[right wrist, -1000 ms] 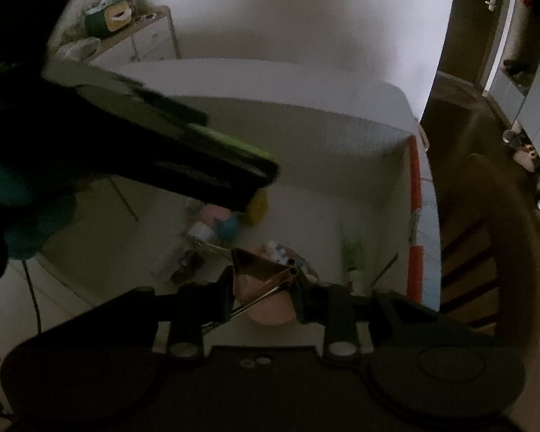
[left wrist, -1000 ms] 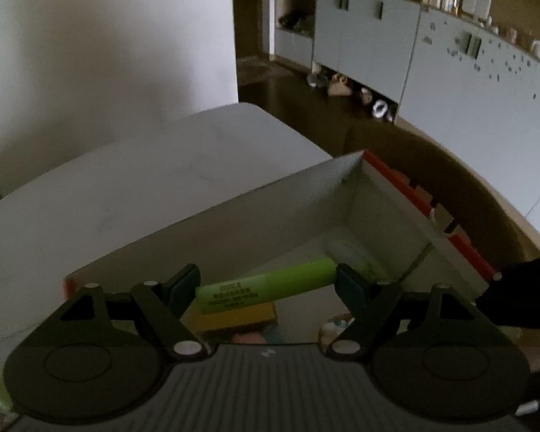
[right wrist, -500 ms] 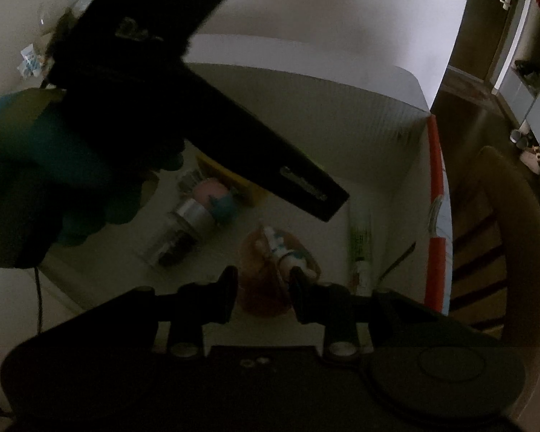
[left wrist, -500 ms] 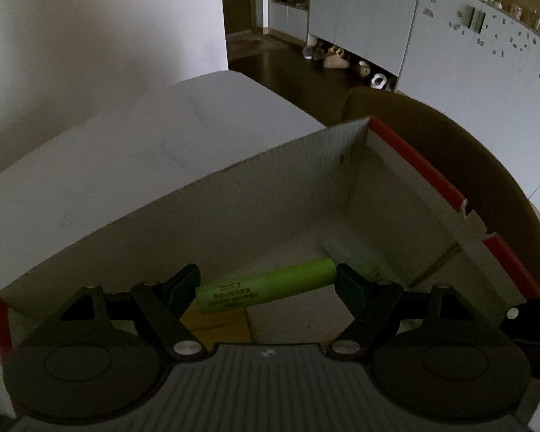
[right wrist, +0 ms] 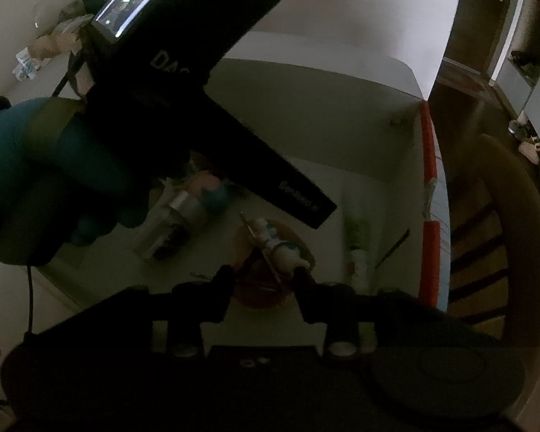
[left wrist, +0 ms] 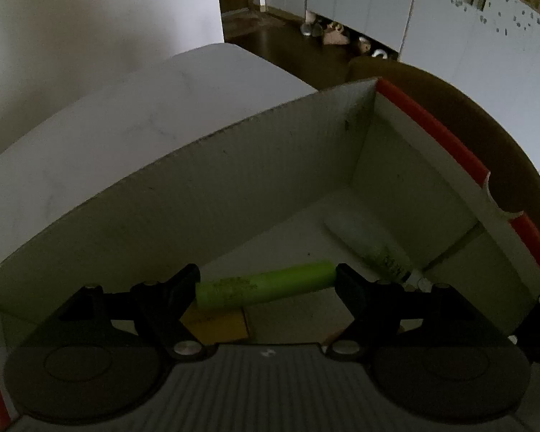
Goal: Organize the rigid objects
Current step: 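Lower both tools into the box and open them to release the items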
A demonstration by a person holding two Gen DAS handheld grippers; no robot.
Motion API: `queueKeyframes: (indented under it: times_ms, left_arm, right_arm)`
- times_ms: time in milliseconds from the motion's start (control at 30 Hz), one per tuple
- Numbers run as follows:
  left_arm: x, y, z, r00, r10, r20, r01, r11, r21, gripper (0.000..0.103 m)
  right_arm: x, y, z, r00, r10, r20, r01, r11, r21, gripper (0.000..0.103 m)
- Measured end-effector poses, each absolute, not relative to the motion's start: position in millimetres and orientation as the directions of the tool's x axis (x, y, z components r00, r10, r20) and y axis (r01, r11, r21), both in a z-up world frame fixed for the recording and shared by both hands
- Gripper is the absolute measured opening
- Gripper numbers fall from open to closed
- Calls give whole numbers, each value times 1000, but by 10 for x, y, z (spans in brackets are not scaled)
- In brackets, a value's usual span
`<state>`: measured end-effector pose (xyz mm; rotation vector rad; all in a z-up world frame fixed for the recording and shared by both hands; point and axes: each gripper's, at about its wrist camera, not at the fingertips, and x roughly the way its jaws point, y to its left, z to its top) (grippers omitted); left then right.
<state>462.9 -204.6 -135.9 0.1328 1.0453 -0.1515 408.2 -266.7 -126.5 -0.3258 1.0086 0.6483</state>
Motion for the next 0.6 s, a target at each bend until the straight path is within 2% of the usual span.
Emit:
queueKeyframes:
  times_ms: [600]
  left_arm:
    - [4333, -1957, -969, 556, -83, -827, 155, 988, 5, 82]
  right_arm:
    - [3964, -2806, -1058, 403, 387, -829, -628, 776, 57, 59]
